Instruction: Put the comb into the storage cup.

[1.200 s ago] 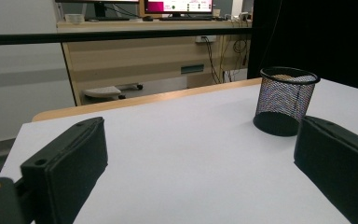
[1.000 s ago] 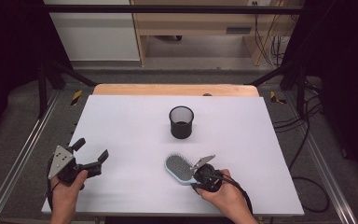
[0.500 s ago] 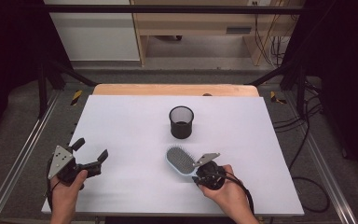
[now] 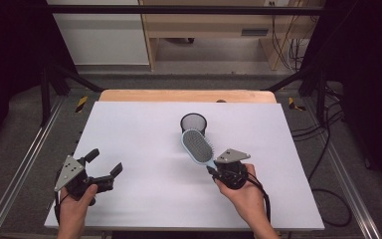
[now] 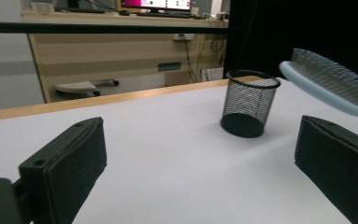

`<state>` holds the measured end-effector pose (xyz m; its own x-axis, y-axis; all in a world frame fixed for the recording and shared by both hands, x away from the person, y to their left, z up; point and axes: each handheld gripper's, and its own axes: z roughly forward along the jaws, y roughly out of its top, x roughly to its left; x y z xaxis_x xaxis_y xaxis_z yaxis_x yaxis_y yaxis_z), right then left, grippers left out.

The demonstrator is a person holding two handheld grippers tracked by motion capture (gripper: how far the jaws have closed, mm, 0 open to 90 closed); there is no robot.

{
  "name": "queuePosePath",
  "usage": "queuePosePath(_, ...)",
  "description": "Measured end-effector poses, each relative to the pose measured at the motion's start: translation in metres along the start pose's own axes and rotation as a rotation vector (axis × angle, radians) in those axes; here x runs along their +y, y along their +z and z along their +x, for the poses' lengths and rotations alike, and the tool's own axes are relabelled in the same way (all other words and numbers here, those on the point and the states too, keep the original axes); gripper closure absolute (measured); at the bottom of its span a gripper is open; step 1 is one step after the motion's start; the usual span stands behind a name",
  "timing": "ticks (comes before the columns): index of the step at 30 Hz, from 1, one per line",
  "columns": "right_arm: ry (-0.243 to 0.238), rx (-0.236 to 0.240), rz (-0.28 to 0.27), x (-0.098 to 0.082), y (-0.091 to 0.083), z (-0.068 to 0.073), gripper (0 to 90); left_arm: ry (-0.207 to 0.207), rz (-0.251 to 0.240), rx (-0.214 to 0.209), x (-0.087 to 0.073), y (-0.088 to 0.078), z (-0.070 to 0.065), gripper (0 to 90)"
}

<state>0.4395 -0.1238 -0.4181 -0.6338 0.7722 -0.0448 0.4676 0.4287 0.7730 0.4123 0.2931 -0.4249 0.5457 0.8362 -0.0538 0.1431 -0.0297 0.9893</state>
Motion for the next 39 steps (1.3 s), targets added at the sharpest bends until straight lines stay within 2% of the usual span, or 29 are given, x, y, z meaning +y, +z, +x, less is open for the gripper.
queuePosePath(4, 0.02, -0.007, -0.068, 0.003, 0.003, -0.004, 69.7, -0.018, -0.016, -0.037, 0.005, 0.003, -0.006, 1.9)
queuePosePath(5, 0.02, -0.007, -0.068, 0.003, 0.003, -0.004, 69.7, -0.018, -0.016, -0.037, 0.005, 0.003, -0.006, 1.7)
queuePosePath(6, 0.022, -0.013, -0.109, 0.004, 0.004, -0.005, 69.7, -0.036, -0.03, -0.048, 0.008, 0.006, -0.008, 1.7)
queuePosePath(8, 0.02, -0.018, -0.139, 0.006, 0.005, -0.006, 69.7, -0.054, -0.045, -0.058, 0.013, 0.009, -0.01, 1.8)
queuePosePath(9, 0.02, -0.018, -0.139, 0.006, 0.005, -0.006, 69.7, -0.054, -0.045, -0.058, 0.013, 0.009, -0.01, 1.8)
queuePosePath(11, 0.026, -0.019, -0.186, 0.008, 0.007, -0.008, 69.7, -0.056, -0.049, -0.065, 0.019, 0.014, -0.012, 1.9)
queuePosePath(13, 0.034, -0.024, -0.217, 0.011, 0.008, -0.008, 69.7, -0.044, -0.05, -0.071, 0.031, 0.021, -0.014, 1.9)
queuePosePath(15, 0.038, -0.023, -0.231, 0.012, 0.009, -0.009, 69.7, -0.045, -0.055, -0.074, 0.036, 0.024, -0.014, 1.9)
queuePosePath(16, 0.048, -0.025, -0.265, 0.015, 0.009, -0.01, 69.7, -0.051, -0.061, -0.081, 0.04, 0.026, -0.015, 2.0)
queuePosePath(17, 0.048, -0.025, -0.265, 0.015, 0.009, -0.01, 69.7, -0.056, -0.065, -0.089, 0.045, 0.03, -0.016, 2.0)
queuePosePath(18, 0.061, -0.031, -0.302, 0.018, 0.01, -0.011, 69.7, -0.063, -0.07, -0.1, 0.054, 0.038, -0.019, 1.9)
queuePosePath(19, 0.067, -0.029, -0.312, 0.019, 0.01, -0.011, 69.7, -0.063, -0.07, -0.1, 0.054, 0.038, -0.019, 2.0)
queuePosePath(20, 0.085, -0.028, -0.331, 0.02, 0.011, -0.012, 69.7, -0.06, -0.07, -0.11, 0.064, 0.046, -0.022, 2.0)
queuePosePath(23, 0.092, -0.033, -0.349, 0.021, 0.013, -0.012, 69.7, -0.062, -0.071, -0.119, 0.072, 0.053, -0.027, 2.0)
queuePosePath(26, 0.108, -0.045, -0.386, 0.022, 0.015, -0.012, 69.7, -0.089, -0.063, -0.151, 0.083, 0.067, -0.037, 2.1)
queuePosePath(29, 0.121, -0.045, -0.393, 0.022, 0.016, -0.012, 69.7, -0.098, -0.052, -0.163, 0.087, 0.074, -0.043, 2.3)
queuePosePath(31, 0.112, -0.043, -0.401, 0.023, 0.017, -0.012, 69.7, -0.106, -0.04, -0.174, 0.09, 0.081, -0.049, 2.5)
queuePosePath(32, 0.114, -0.041, -0.408, 0.023, 0.016, -0.012, 69.7, -0.113, -0.032, -0.19, 0.094, 0.087, -0.057, 2.5)
queuePosePath(33, 0.114, -0.041, -0.408, 0.023, 0.016, -0.012, 69.7, -0.113, -0.032, -0.19, 0.094, 0.087, -0.057, 2.5)
queuePosePath(34, 0.109, -0.033, -0.422, 0.022, 0.015, -0.012, 69.7, -0.1, -0.022, -0.201, 0.097, 0.092, -0.065, 2.5)
queuePosePath(35, 0.109, -0.033, -0.422, 0.022, 0.015, -0.012, 69.7, -0.1, -0.022, -0.201, 0.097, 0.092, -0.065, 2.5)
queuePosePath(36, 0.105, -0.034, -0.436, 0.022, 0.013, -0.011, 69.7, -0.091, -0.016, -0.214, 0.101, 0.098, -0.074, 2.5)
queuePosePath(37, 0.105, -0.034, -0.436, 0.022, 0.013, -0.011, 69.7, -0.091, -0.016, -0.214, 0.101, 0.098, -0.074, 2.5)
queuePosePath(38, 0.105, -0.035, -0.451, 0.021, 0.012, -0.01, 69.7, -0.085, -0.013, -0.224, 0.104, 0.104, -0.082, 2.4)
queuePosePath(39, 0.105, -0.034, -0.454, 0.021, 0.012, -0.009, 69.7, -0.085, -0.013, -0.224, 0.104, 0.104, -0.082, 2.5)
